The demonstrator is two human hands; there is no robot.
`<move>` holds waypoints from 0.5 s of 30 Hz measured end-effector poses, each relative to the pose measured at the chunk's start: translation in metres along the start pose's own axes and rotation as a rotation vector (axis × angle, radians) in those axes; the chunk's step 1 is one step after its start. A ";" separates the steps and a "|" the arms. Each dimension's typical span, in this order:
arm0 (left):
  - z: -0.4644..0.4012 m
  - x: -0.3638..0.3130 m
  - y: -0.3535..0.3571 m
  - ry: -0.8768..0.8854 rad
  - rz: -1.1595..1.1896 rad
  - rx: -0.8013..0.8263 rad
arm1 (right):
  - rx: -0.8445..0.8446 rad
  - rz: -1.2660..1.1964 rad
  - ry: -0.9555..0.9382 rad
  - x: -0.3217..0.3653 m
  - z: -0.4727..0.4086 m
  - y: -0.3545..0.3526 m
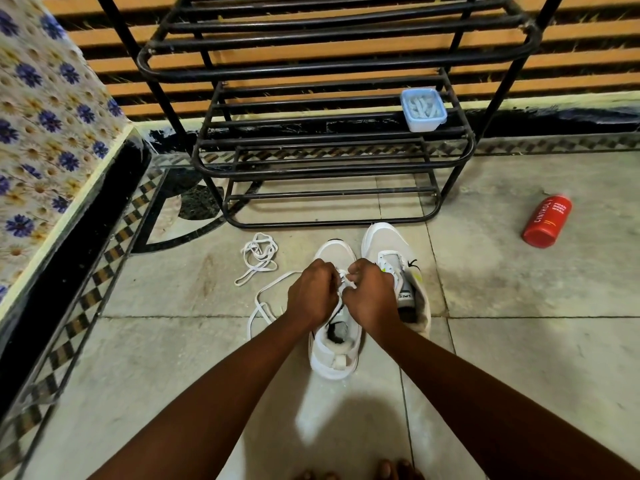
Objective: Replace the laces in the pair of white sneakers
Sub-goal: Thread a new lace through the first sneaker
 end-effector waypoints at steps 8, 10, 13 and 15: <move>-0.006 -0.008 -0.002 -0.098 -0.022 -0.037 | 0.118 -0.020 -0.015 0.006 -0.002 -0.008; -0.005 -0.005 -0.001 -0.095 -0.028 -0.022 | 0.146 -0.050 0.026 0.006 0.000 -0.010; -0.002 -0.001 -0.003 -0.107 0.005 -0.004 | 0.152 -0.066 0.055 0.004 0.001 -0.011; -0.003 -0.004 -0.004 -0.090 -0.008 0.009 | 0.132 -0.079 0.064 0.003 0.003 -0.010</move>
Point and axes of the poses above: each hand's wrist, its own z-axis away from the middle knuckle, its own y-axis out of the palm, x = y × z, the point moved 3 cm from there along -z, towards the middle knuckle, and after that the axes turned 6 degrees about -x, right-handed, at the moved point
